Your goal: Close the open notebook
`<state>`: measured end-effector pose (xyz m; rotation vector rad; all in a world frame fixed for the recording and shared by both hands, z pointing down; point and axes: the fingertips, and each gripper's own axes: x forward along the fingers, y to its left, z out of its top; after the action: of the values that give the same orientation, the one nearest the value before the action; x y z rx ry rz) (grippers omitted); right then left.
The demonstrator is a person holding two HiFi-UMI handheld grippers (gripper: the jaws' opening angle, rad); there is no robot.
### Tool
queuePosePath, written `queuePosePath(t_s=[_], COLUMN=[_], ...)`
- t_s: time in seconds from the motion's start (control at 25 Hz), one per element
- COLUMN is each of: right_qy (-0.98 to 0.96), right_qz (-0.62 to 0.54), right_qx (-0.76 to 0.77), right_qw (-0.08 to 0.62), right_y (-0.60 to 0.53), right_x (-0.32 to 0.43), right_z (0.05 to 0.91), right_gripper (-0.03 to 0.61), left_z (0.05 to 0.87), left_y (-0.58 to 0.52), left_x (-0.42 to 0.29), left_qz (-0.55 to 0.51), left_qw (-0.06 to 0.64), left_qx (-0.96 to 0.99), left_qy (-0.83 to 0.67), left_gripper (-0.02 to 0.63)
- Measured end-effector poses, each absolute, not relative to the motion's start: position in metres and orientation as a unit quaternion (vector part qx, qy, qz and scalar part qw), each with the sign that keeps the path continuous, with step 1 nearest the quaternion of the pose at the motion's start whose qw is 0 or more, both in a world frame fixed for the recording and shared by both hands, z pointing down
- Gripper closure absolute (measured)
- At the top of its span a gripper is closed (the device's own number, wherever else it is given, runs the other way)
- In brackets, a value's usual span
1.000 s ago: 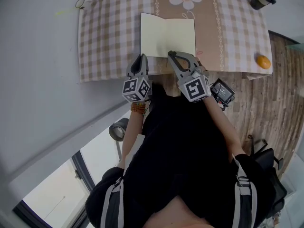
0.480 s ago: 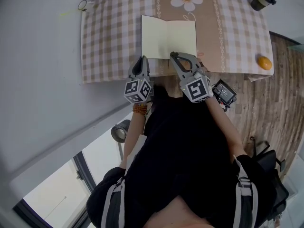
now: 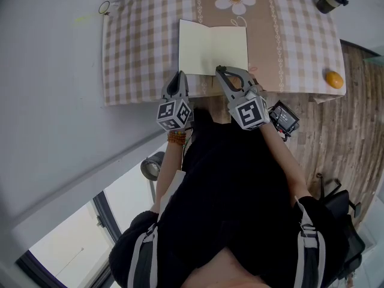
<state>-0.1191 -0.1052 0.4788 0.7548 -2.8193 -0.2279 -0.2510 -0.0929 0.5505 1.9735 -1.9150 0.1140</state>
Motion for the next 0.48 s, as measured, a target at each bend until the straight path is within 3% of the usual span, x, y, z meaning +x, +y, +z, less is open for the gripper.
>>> queuePosePath(t_s=[0.48], right_qy=[-0.961], right_qz=[-0.079], right_qx=[0.244], right_qw=[0.108], right_y=[-0.102], right_x=[-0.108], right_z=[0.475], right_gripper=[0.572], left_z=[0.542], left_y=[-0.087], left_x=[-0.237], left_qz=[0.044], left_qw=[0.195], left_qx=[0.7], left_qy=[-0.685], left_gripper=[0.584])
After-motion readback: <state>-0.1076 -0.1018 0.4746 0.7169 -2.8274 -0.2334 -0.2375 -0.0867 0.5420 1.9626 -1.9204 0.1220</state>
